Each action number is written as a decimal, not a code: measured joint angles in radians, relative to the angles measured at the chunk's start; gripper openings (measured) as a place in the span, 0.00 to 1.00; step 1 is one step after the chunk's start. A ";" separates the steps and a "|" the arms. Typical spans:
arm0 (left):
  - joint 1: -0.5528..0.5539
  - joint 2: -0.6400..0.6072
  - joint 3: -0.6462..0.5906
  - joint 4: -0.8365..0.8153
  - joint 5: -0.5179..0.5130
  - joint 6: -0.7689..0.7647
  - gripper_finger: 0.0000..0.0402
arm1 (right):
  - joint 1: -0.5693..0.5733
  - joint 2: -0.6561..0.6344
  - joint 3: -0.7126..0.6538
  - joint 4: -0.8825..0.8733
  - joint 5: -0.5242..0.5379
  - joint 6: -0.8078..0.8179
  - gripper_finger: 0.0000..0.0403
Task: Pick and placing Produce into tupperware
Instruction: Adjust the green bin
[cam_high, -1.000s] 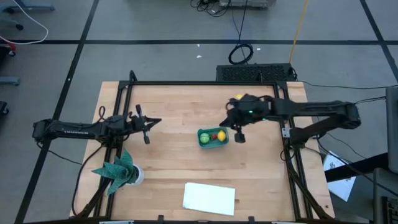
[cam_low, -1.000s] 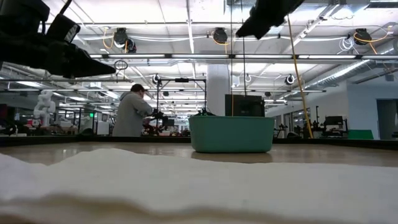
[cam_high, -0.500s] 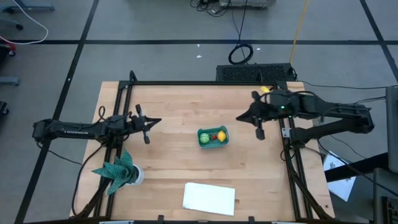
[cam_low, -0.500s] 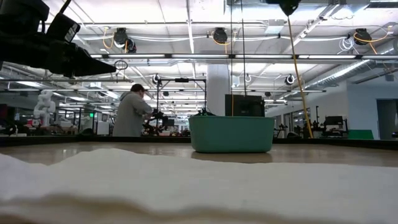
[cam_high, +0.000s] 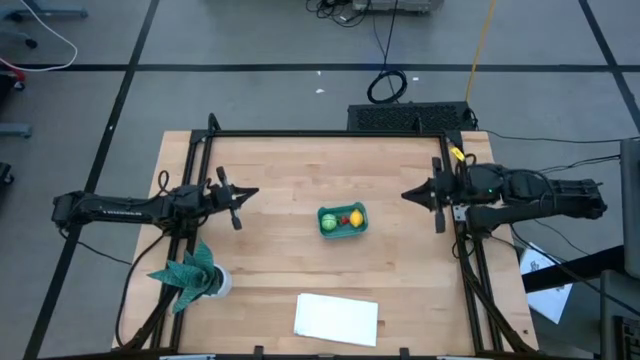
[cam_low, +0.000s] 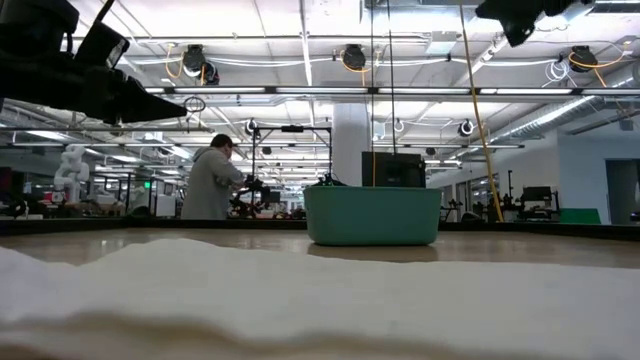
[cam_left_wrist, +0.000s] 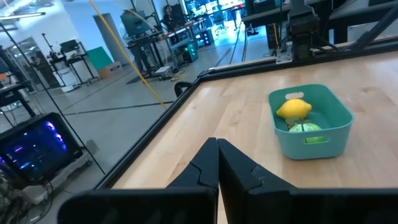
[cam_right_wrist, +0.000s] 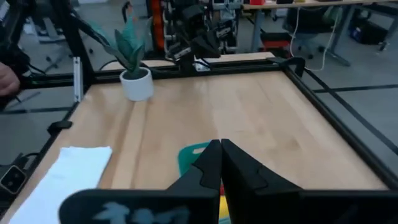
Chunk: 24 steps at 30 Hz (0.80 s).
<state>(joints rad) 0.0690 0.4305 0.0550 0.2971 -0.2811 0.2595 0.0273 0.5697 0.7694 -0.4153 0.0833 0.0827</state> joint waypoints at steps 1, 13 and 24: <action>-0.001 0.000 0.000 0.001 -0.001 0.000 0.00 | 0.007 -0.022 -0.025 0.011 0.002 0.008 0.00; -0.059 0.000 0.000 0.038 -0.010 0.017 0.00 | 0.144 -0.188 -0.207 0.128 0.080 -0.013 0.00; -0.084 -0.042 0.000 0.049 -0.009 0.016 0.00 | 0.132 -0.369 -0.358 0.251 0.088 -0.164 0.00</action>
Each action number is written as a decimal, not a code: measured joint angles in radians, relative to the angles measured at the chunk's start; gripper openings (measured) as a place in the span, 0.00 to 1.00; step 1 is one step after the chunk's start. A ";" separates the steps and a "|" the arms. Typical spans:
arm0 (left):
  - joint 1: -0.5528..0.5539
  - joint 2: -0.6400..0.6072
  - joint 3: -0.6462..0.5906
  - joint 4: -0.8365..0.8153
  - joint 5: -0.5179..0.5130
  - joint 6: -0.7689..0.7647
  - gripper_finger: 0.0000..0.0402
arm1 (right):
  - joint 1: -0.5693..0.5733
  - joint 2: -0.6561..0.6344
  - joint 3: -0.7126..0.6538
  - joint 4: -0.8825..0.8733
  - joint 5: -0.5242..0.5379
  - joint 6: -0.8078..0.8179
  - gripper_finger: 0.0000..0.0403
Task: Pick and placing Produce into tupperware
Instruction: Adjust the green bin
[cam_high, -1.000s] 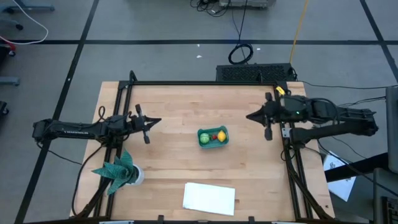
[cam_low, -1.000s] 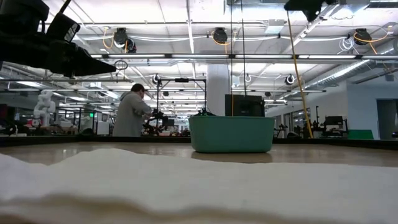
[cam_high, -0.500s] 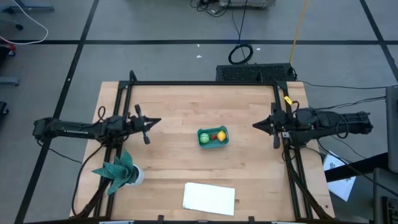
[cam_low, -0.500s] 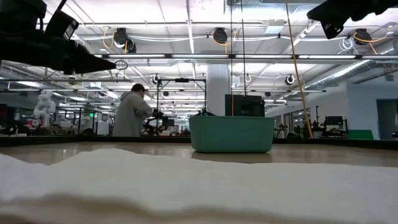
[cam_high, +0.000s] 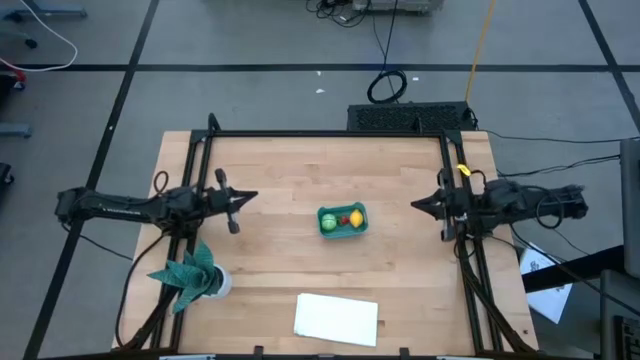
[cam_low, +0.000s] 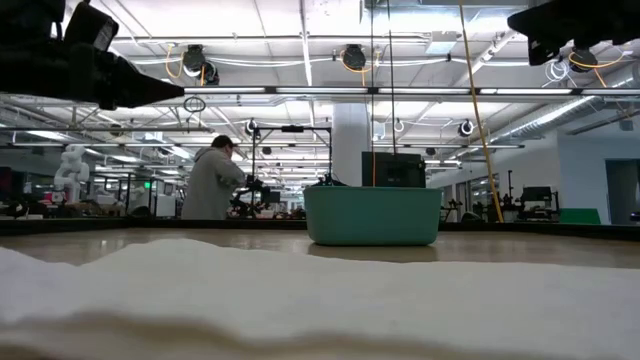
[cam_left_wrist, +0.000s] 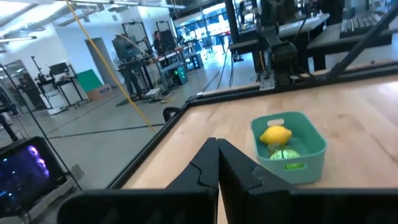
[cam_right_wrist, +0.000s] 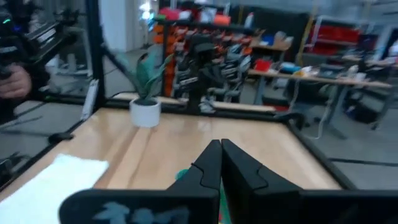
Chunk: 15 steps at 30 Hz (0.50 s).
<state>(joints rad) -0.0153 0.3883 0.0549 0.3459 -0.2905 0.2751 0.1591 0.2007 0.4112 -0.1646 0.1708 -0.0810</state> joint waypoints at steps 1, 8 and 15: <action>0.000 -0.006 0.000 -0.001 0.000 -0.003 0.00 | -0.012 -0.018 -0.009 0.008 0.002 0.006 0.00; 0.000 -0.035 0.000 -0.012 0.001 -0.015 0.00 | -0.058 -0.089 -0.066 0.024 -0.042 0.032 0.00; -0.001 -0.062 0.000 -0.076 0.002 -0.036 0.00 | -0.068 -0.138 -0.116 0.030 -0.042 0.051 0.00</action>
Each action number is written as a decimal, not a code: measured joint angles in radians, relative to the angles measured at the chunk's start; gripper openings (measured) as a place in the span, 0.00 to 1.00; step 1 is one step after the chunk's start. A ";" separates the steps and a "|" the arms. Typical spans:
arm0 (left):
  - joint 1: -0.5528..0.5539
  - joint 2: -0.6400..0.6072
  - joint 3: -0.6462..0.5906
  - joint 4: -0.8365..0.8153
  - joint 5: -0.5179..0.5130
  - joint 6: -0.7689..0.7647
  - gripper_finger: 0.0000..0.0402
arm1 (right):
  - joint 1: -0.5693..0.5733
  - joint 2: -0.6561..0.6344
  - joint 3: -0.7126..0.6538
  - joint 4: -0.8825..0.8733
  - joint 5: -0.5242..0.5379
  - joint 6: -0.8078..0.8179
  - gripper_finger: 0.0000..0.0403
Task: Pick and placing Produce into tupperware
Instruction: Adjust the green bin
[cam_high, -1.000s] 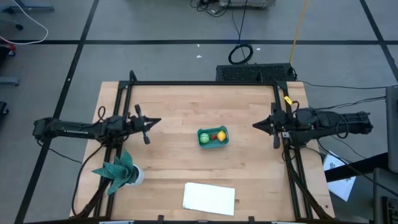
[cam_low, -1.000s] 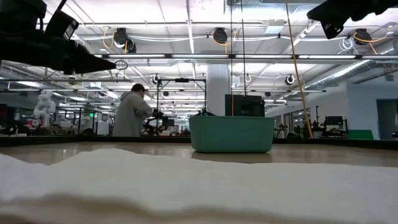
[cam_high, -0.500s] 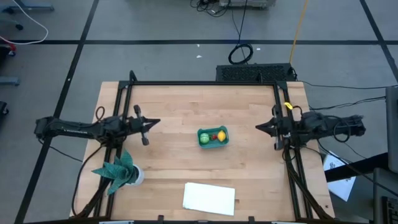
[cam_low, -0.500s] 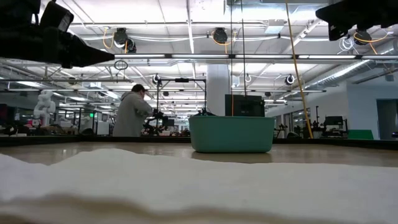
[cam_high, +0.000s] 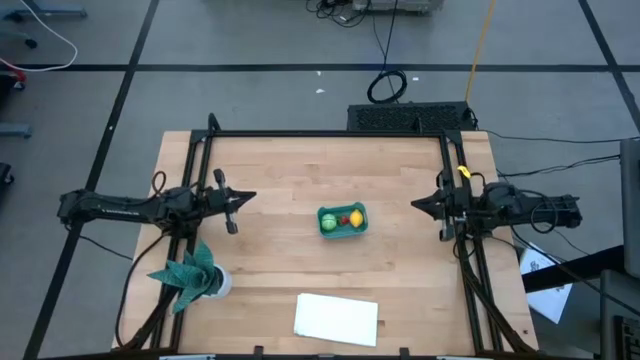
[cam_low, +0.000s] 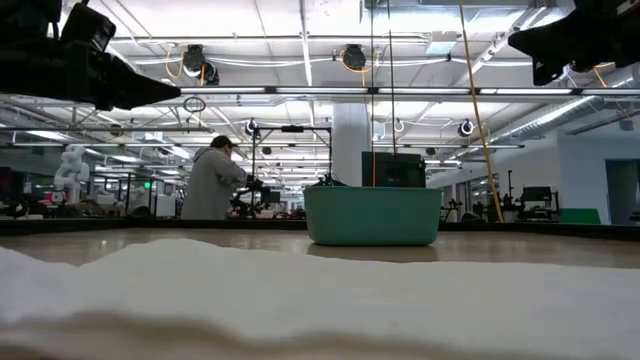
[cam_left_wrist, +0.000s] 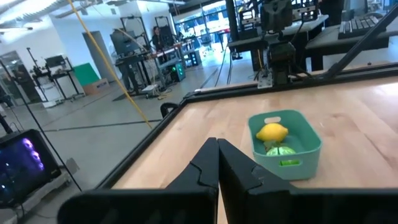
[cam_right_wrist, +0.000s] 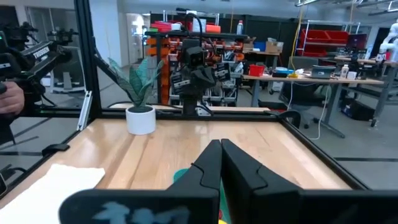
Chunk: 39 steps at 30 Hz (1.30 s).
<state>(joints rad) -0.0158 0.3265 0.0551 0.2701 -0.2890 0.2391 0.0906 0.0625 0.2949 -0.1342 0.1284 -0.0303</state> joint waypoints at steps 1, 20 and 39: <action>0.000 -0.007 0.000 -0.010 0.000 -0.005 0.00 | 0.000 -0.008 -0.009 0.005 0.000 0.005 0.00; 0.000 -0.087 0.000 -0.096 0.008 -0.020 0.00 | 0.000 -0.060 -0.135 0.072 0.000 0.029 0.00; 0.010 0.111 0.125 -0.138 0.021 -0.206 0.00 | -0.033 0.184 -0.139 0.203 0.079 0.054 0.00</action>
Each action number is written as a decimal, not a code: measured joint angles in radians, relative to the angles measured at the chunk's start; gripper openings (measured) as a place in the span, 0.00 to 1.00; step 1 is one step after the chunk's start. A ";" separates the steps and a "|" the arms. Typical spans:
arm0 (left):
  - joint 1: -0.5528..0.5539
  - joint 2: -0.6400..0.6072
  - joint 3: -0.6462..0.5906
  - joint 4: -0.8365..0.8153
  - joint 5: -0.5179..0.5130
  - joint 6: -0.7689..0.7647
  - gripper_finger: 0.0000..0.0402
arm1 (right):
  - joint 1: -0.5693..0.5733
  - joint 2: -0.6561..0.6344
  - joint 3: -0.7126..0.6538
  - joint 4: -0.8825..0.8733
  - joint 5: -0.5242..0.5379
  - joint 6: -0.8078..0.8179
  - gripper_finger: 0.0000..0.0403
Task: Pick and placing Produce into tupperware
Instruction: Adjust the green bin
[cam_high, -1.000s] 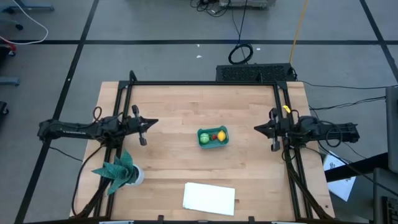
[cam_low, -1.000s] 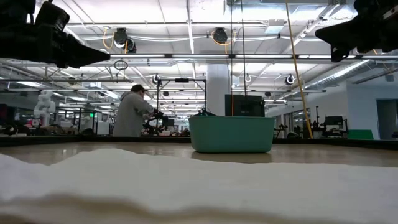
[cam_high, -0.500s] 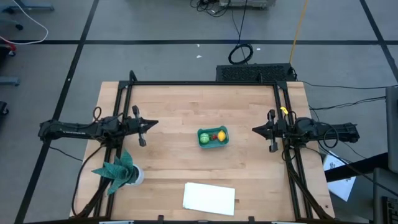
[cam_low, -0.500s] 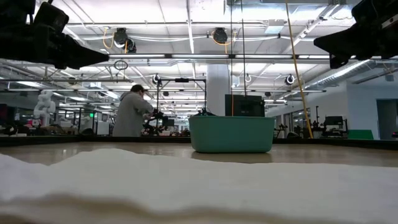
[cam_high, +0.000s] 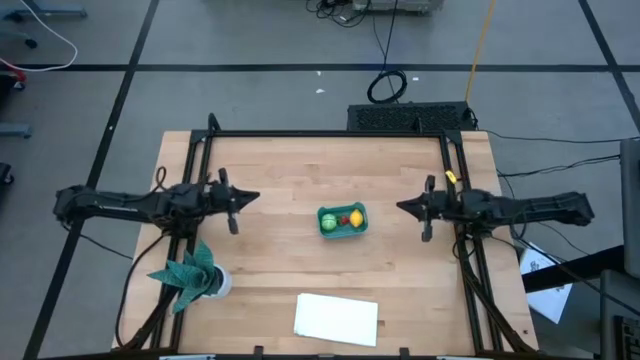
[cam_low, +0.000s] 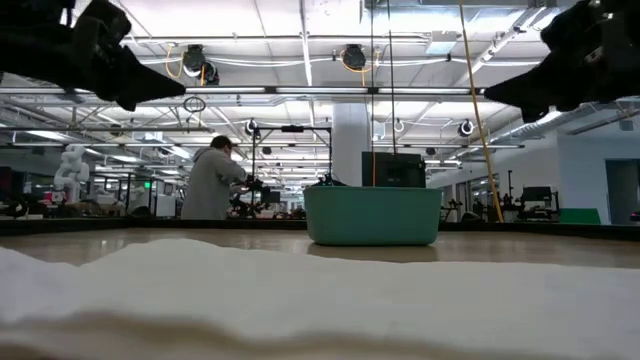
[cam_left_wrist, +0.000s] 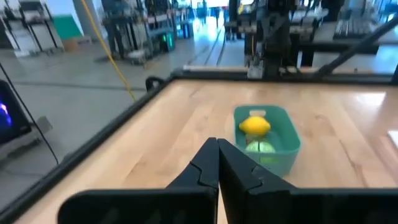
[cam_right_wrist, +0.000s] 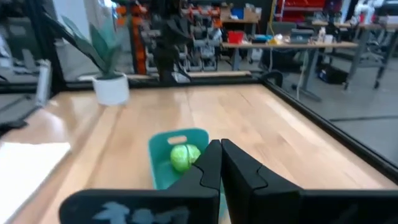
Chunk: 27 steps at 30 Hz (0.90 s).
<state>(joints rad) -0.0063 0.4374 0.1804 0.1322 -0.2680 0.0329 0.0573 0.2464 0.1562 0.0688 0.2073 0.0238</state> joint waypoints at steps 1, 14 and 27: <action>0.000 0.032 0.008 0.000 0.001 -0.007 0.00 | -0.008 0.026 0.000 0.013 -0.003 -0.002 0.00; 0.000 0.398 0.030 0.267 0.194 -0.050 0.00 | -0.136 0.187 0.000 0.035 -0.109 0.041 0.00; 0.000 0.770 0.044 0.580 0.269 -0.117 0.00 | -0.168 0.350 0.000 0.079 -0.142 0.115 0.00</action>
<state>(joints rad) -0.0063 1.2070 0.2243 0.7123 0.0010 -0.0839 -0.1104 0.5959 0.1562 0.1475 0.0651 0.1385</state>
